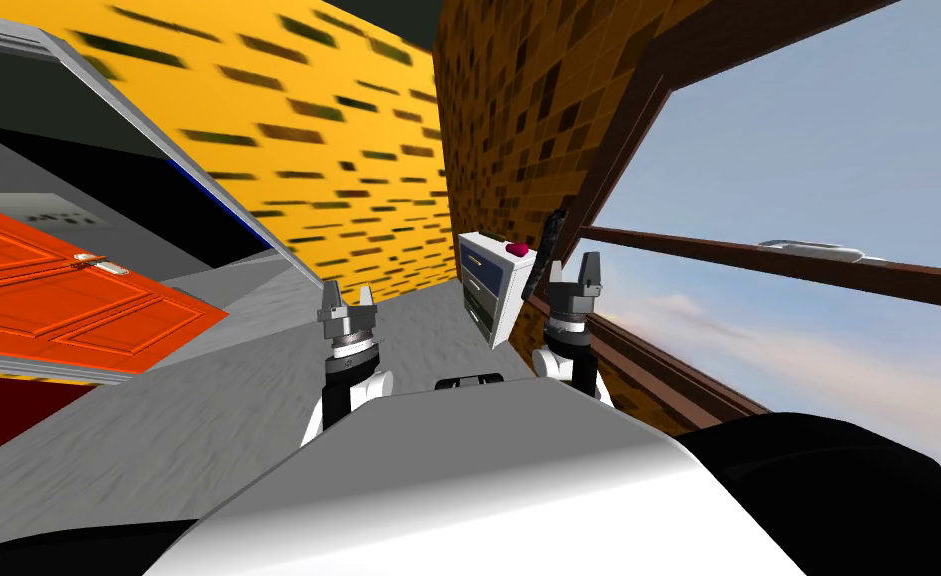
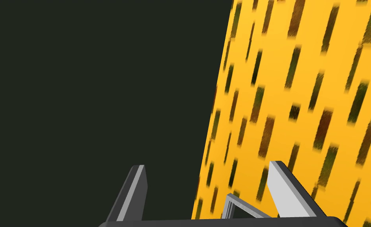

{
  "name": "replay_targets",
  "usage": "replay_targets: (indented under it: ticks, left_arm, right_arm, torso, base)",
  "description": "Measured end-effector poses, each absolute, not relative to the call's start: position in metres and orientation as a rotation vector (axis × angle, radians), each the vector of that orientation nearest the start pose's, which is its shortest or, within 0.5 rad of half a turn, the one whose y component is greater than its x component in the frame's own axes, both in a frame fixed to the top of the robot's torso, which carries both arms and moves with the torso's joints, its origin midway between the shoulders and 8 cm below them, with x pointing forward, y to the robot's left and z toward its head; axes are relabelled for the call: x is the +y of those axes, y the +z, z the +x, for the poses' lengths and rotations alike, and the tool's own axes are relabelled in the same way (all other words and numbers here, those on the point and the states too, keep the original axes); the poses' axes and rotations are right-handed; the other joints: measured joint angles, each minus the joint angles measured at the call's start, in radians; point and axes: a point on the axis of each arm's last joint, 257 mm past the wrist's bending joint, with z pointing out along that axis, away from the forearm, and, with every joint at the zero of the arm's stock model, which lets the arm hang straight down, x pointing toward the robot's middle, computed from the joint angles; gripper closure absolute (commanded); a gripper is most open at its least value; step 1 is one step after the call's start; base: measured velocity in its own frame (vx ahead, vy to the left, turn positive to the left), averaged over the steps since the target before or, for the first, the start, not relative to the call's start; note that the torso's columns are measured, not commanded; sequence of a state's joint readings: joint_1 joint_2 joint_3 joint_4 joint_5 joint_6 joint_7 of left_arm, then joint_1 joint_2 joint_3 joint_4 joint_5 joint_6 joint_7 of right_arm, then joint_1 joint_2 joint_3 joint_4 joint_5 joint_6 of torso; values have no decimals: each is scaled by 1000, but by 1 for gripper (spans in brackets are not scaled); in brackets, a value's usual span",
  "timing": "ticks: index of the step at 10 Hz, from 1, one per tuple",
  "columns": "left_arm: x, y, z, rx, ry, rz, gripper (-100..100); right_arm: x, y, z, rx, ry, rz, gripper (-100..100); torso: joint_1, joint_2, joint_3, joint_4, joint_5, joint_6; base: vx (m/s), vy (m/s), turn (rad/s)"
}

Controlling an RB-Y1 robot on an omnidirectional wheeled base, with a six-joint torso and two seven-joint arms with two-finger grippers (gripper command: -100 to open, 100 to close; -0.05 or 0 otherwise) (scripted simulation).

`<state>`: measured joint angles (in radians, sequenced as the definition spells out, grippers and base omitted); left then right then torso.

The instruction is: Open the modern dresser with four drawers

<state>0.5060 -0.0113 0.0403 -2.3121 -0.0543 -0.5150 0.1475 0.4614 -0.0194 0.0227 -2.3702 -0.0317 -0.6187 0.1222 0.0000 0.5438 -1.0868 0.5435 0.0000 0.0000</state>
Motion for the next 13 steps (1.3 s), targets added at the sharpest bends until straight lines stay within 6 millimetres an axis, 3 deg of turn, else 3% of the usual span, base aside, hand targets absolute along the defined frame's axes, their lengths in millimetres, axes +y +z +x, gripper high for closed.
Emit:
replay_targets:
  ticks: [1, 2, 4, 7, 10, 12, 13]
  left_arm:
    - [285, 40, 333, 569, -1372, -646, 0]
    - [285, 40, 333, 569, -1372, -646, 0]
    - [285, 39, 333, 569, -1372, -647, 0]
    - [285, 39, 333, 569, -1372, -647, 0]
    - [285, 39, 333, 569, -1372, -647, 0]
    - [285, 39, 333, 569, -1372, -647, 0]
    - [285, 39, 333, 569, -1372, -647, 0]
  right_arm:
    - [-262, 94, 302, 457, 1291, 435, 0]
    - [-262, 94, 302, 457, 1291, 435, -100]
    - [-257, 86, 312, 515, 1290, 427, -100]
    - [-247, 57, 335, 657, 1272, 437, -100]
    - [-242, 3, 366, 850, 1222, 474, -100]
    - [-243, -18, 376, 938, 1191, 485, -100]
    - [-243, -43, 383, 1010, 1163, 499, -100]
  torso:
    - [0, 74, -148, 74, 0, 0]
    - [0, 148, -295, 148, 0, 0]
    - [2, 190, -384, 190, 1, 0]
    - [2, 193, -390, 194, 1, 0]
    - [0, 193, -390, 194, 0, 0]
    - [-1, 196, -388, 195, 0, 0]
    - [1, 195, -389, 195, 0, 0]
  base:
    - [0, 0, 0]
    - [11, 20, 39]
    - [23, 54, 60]
    - [48, 106, 91]
    - [78, 113, 94]
    - [57, 104, 113]
    - [59, 97, 53]
